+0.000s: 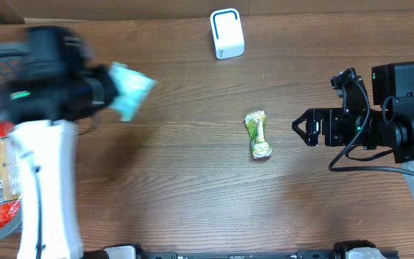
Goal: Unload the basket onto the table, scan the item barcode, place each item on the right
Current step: 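Place the mint-green packet left of the tea pouch and release, then reach into the basket and grasp the orange spaghetti pack with left gripper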
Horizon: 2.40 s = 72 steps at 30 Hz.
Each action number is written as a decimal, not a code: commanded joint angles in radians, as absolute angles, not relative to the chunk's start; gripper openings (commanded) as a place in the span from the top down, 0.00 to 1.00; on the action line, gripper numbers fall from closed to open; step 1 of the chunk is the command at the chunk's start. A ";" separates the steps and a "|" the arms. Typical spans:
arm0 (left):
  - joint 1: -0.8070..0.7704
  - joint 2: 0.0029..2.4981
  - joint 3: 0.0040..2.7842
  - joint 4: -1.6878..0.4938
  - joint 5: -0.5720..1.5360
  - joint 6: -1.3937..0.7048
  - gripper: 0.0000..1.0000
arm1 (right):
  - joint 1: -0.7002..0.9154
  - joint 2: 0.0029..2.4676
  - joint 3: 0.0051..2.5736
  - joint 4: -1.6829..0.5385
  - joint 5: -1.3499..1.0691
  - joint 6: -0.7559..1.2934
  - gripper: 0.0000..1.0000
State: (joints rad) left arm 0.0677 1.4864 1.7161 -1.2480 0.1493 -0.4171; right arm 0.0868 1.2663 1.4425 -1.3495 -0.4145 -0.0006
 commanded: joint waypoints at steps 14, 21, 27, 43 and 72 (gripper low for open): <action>-0.483 1.855 1.144 -0.413 0.133 -0.864 0.71 | 0.090 1.264 1.465 -1.343 -0.420 0.000 0.00; -0.508 1.903 1.155 -0.360 0.237 -0.755 0.31 | 0.090 1.265 1.465 -1.344 -0.420 0.000 0.00; -0.409 1.765 1.315 -0.574 0.227 -0.601 0.26 | 0.090 1.265 1.465 -1.344 -0.420 0.000 0.00; 0.280 1.387 1.949 -1.455 -0.101 -0.466 0.08 | 0.090 1.265 1.465 -1.344 -0.420 0.000 0.00; 0.854 1.844 1.654 -1.142 -0.073 -0.156 0.06 | 0.090 1.273 1.465 -1.341 -0.419 -0.008 0.00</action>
